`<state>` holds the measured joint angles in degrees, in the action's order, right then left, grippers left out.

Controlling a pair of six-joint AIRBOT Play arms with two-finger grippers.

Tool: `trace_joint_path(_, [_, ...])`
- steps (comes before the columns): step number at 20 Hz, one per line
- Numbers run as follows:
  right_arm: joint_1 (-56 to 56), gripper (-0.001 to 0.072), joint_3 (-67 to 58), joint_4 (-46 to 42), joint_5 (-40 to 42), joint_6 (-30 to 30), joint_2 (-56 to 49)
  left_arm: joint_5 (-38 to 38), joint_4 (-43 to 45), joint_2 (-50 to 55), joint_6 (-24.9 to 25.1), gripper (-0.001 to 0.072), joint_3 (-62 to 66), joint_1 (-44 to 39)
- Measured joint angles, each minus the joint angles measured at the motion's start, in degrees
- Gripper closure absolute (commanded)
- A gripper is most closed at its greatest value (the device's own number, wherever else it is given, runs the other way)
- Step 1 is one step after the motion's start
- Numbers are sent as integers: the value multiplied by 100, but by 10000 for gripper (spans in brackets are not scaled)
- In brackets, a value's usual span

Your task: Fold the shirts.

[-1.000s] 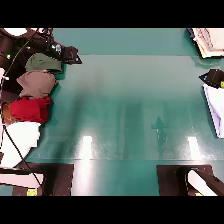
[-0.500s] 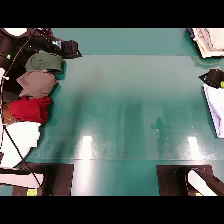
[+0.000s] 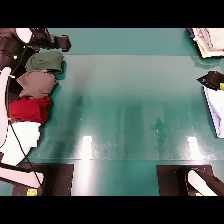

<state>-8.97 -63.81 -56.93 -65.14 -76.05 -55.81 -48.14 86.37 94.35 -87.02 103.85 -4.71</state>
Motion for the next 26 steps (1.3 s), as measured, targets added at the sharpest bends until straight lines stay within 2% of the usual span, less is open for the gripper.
trace_joint_path(4, [0, 697, 0, 2, -155, 0, 0, 448, 590, 822, -402, 49, 0, 577])
trace_joint_path(9, [0, 697, 0, 4, -223, -37, 0, 772, 767, 1552, -527, 53, 0, 929])
trace_joint_path(10, [0, 697, 0, 4, -229, -85, 0, 833, 767, 1624, -533, 244, 0, 949])
trace_joint_path(11, [0, 697, 0, 4, -234, -129, 0, 901, 758, 1685, -542, 503, 0, 960])
trace_joint_path(12, [0, 697, 0, 4, -236, -149, 0, 942, 743, 1720, -546, 662, 0, 970])
trace_joint_path(13, [0, 697, 0, 7, -238, -181, 0, 992, 745, 1746, -546, 681, 13, 986])
trace_joint_path(17, [0, 697, 0, 11, -236, -232, 0, 717, 544, 1784, -555, 682, 437, 1003])
trace_joint_path(20, [0, 697, -138, 153, -116, -249, 2, 282, -181, 1574, -330, 682, 1082, 1001])
trace_joint_path(26, [0, 697, -1222, 426, 538, -251, 4, -802, -3689, -155, 1958, 682, 1475, 592])
